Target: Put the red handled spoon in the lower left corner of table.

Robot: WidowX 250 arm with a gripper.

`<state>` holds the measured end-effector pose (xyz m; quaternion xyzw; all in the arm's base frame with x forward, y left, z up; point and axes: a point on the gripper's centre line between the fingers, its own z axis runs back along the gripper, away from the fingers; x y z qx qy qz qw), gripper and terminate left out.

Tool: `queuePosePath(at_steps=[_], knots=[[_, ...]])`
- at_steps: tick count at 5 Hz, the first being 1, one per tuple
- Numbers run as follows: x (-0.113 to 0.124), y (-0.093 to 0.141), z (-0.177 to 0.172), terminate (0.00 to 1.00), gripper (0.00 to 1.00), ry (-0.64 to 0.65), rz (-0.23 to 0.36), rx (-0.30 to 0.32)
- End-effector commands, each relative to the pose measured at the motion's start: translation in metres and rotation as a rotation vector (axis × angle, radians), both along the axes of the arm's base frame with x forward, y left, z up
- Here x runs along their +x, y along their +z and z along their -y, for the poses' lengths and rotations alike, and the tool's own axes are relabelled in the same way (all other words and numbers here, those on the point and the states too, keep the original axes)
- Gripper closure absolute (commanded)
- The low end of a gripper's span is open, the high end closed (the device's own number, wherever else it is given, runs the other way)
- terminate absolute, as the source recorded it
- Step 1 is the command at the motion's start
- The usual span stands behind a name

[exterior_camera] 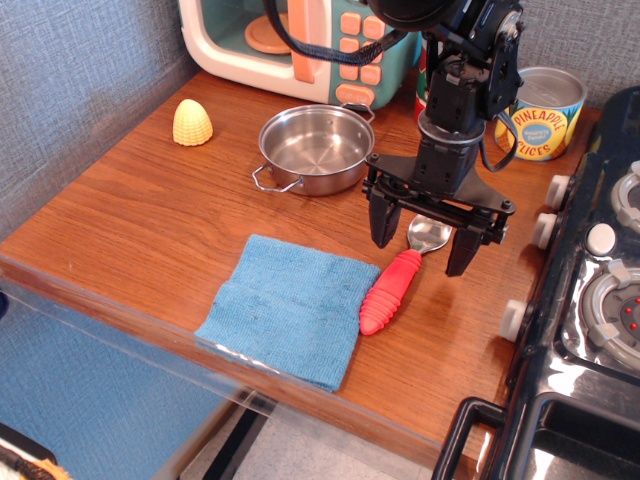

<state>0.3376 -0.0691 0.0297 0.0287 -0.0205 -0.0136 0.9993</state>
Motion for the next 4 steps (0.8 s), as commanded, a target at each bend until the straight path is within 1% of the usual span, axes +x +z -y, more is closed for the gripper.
queuePosePath(at_steps=[1,2,3,4], knots=[[-0.0084,-0.0126,-0.008,0.0,0.0,-0.054,0.036,0.058],[-0.0105,-0.0171,-0.0075,0.0,0.0,-0.065,0.056,0.053],[-0.0101,-0.0213,-0.0083,0.0,1.0,-0.072,0.065,0.041],[-0.0109,-0.0225,-0.0086,0.0,1.0,-0.076,0.07,0.033]])
